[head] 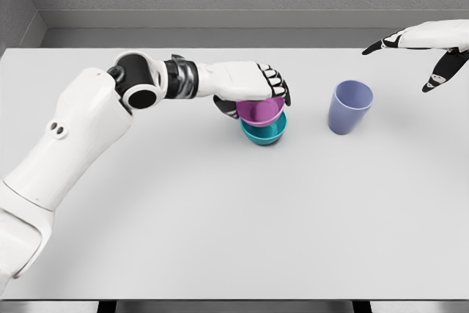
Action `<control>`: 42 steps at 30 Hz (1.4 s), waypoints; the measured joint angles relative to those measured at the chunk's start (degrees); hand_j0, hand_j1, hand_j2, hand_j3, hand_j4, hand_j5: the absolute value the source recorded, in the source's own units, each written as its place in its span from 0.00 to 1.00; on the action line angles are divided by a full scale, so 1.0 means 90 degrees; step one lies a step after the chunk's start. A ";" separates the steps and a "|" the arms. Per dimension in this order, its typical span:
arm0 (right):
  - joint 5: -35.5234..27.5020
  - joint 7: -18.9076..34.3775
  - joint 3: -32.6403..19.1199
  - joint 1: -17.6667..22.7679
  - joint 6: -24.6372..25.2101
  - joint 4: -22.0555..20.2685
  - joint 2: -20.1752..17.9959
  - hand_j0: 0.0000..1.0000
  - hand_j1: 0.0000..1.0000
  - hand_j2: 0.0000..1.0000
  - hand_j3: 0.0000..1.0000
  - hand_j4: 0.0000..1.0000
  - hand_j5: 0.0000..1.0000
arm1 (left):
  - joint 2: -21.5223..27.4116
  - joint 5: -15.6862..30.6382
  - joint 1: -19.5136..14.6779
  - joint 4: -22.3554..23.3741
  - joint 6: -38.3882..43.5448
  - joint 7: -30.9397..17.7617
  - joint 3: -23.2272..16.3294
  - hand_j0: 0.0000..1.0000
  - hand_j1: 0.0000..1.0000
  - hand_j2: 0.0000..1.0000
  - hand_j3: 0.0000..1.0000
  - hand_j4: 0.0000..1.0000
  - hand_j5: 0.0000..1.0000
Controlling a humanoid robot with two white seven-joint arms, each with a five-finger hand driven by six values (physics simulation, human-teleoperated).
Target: Stacking bowl and cup with both arms
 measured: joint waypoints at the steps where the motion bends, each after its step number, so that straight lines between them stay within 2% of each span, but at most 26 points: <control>1: -0.0001 0.0000 0.0000 0.0000 0.0000 -0.0001 0.0001 1.00 1.00 1.00 1.00 1.00 1.00 | -0.0005 -0.0001 0.0000 0.0013 0.0001 0.0001 0.0000 0.55 0.55 0.55 0.55 0.55 0.55; 21: 0.0000 0.0000 0.0000 0.0000 0.0000 0.0000 -0.0005 1.00 1.00 1.00 1.00 1.00 1.00 | -0.0094 -0.0004 0.0000 0.0065 0.0001 0.0001 -0.0011 0.55 0.55 0.55 0.55 0.55 0.55; 24: 0.0001 0.0000 0.0000 0.0000 0.0000 0.0000 -0.0005 1.00 1.00 1.00 1.00 1.00 1.00 | -0.0096 -0.0011 0.0000 0.0068 0.0001 0.0001 -0.0034 0.66 0.66 0.66 0.66 0.66 0.66; 26: 0.0000 0.0000 0.0000 0.0000 0.0000 0.0000 -0.0007 1.00 1.00 1.00 1.00 1.00 1.00 | -0.0095 -0.0028 0.0000 0.0071 0.0001 0.0002 -0.0037 0.80 0.80 0.80 0.80 0.80 0.80; 27: 0.0001 0.0000 0.0000 0.0000 0.0000 0.0000 -0.0006 1.00 1.00 1.00 1.00 1.00 1.00 | -0.0093 -0.0034 0.0000 0.0070 0.0000 0.0004 -0.0037 0.92 0.92 0.92 0.92 0.92 0.92; 30: 0.0000 0.0000 0.0000 0.0000 0.0000 0.0000 -0.0010 1.00 1.00 1.00 1.00 1.00 1.00 | -0.0086 -0.0053 0.0000 0.0072 -0.0001 0.0005 -0.0040 0.98 0.98 0.98 0.98 0.98 0.98; 42: -0.0001 0.0000 0.0000 0.0000 0.0000 0.0000 -0.0012 1.00 1.00 1.00 1.00 1.00 1.00 | -0.0101 -0.0105 0.0000 0.0063 0.0000 0.0005 -0.0038 1.00 1.00 1.00 1.00 1.00 1.00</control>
